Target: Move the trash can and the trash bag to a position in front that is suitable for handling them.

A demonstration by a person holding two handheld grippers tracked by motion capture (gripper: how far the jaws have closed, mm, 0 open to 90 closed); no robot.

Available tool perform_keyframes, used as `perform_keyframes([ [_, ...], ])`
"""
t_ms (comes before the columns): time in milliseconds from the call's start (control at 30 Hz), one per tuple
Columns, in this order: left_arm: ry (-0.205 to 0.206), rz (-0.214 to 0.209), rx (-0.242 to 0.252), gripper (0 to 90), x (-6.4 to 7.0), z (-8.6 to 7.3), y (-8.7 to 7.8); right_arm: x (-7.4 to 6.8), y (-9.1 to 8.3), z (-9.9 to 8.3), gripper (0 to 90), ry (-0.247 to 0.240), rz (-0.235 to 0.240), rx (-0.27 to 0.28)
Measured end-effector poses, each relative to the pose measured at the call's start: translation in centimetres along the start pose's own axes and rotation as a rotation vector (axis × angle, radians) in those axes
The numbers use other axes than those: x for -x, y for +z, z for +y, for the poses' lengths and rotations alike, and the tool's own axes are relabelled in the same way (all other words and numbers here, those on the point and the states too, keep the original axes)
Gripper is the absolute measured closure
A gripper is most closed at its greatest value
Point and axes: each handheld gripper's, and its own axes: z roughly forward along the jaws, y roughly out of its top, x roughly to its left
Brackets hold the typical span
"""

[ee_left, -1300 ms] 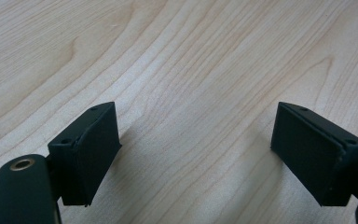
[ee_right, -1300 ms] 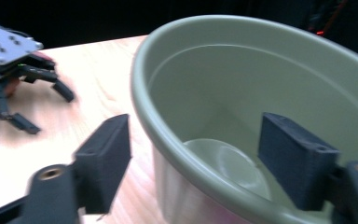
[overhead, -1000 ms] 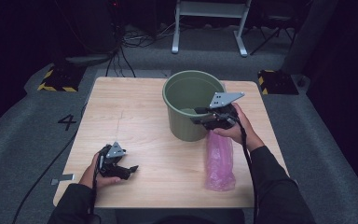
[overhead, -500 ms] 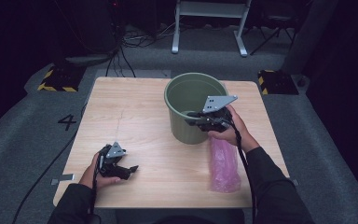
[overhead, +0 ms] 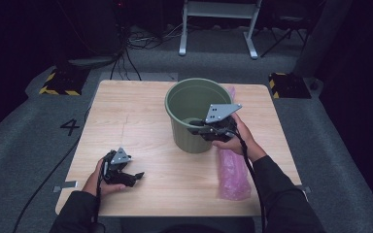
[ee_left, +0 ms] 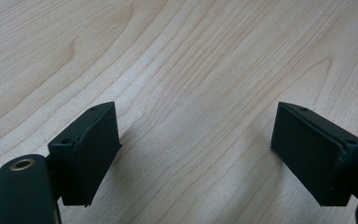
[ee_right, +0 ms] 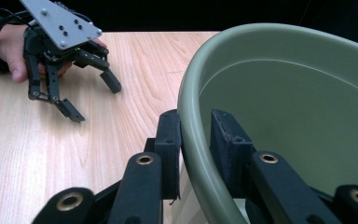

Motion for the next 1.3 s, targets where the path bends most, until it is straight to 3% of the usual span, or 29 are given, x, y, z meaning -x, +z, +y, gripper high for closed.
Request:
perform_keyframes([
  [367, 0.000, 0.000, 0.000, 15.1, 0.0, 0.0, 0.0, -0.6, 0.4, 0.4, 73.2, -0.010, 0.006, 0.002],
  [567, 0.001, 0.000, 0.000, 15.1, 0.0, 0.0, 0.0, -0.6, -0.7, 0.1, 44.6, 0.021, -0.016, 0.011],
  [700, 0.001, 0.000, 0.000, 15.1, 0.0, 0.0, 0.0, -0.5, -1.7, -0.4, 38.8, 0.023, -0.043, 0.007],
  [800, 0.000, 0.000, 0.000, 15.2, 0.0, 0.0, 0.0, -0.1, -3.8, -1.6, 35.3, 0.056, -0.099, 0.041],
  [1067, 0.000, 0.000, 0.000, 15.1, 0.0, 0.0, 0.0, 0.8, -6.8, -3.8, 31.2, 0.111, -0.165, 0.094],
  [1100, 0.000, 0.000, 0.000, 15.1, 0.0, 0.0, 0.0, 1.2, -7.9, -4.3, 29.3, 0.135, -0.191, 0.105],
  [1300, 0.000, 0.000, 0.000, 15.1, 0.0, 0.0, 0.0, 2.0, -9.6, -6.2, 28.4, 0.176, -0.297, 0.098],
])
